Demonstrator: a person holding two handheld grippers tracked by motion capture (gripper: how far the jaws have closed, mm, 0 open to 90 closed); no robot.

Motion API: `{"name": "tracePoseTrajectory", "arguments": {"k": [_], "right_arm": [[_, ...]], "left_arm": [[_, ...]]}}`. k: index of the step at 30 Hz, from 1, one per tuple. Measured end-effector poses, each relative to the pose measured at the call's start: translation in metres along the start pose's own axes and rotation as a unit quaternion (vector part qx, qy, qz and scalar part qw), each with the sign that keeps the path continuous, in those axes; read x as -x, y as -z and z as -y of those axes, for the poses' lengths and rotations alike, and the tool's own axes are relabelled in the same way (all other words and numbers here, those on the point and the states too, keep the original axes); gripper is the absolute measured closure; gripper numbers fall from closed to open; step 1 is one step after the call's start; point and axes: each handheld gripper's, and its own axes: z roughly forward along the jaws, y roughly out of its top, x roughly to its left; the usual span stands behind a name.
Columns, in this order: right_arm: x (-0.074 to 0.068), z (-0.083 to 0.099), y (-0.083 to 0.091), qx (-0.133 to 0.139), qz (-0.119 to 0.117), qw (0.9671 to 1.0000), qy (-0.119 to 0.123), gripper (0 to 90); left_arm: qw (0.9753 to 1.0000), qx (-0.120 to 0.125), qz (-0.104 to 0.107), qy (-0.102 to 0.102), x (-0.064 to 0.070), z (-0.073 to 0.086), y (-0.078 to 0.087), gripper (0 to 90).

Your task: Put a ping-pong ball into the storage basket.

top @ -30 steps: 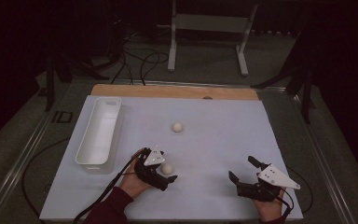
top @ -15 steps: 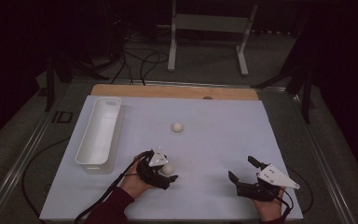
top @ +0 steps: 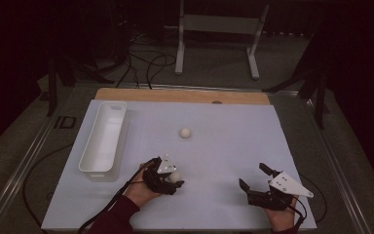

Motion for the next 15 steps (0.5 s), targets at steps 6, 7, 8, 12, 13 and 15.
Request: {"name": "tracePoseTrajectory", "arguments": {"k": [6,7,8,12,13,15], "right_arm": [[-0.0002,0.0000,-0.0003,0.000,0.000,1.0000,0.000,9.6],[-0.0002,0.0000,-0.0003,0.000,0.000,1.0000,0.000,9.6],[-0.0002,0.0000,-0.0002,0.000,0.000,1.0000,0.001,9.6],[-0.0001,0.0000,-0.0001,0.000,0.000,1.0000,0.000,9.6],[-0.0001,0.0000,-0.0001,0.000,0.000,1.0000,0.001,9.6],[-0.0002,0.0001,-0.0003,-0.001,0.000,1.0000,0.001,9.6]], "left_arm": [[0.9999,-0.011,0.001,0.004,-0.0020,0.0005,-0.0003,50.2],[0.9999,-0.012,0.002,0.003,-0.0020,0.0003,0.0001,50.4],[0.9999,-0.013,0.002,0.002,-0.0021,0.0002,0.0003,50.7],[0.9999,-0.011,0.000,0.005,-0.0025,0.0000,0.0012,51.0],[0.9999,-0.010,0.001,0.006,-0.0030,-0.0001,0.0022,51.0],[1.0000,-0.004,0.001,0.007,-0.0035,-0.0006,0.0040,51.0]]}}
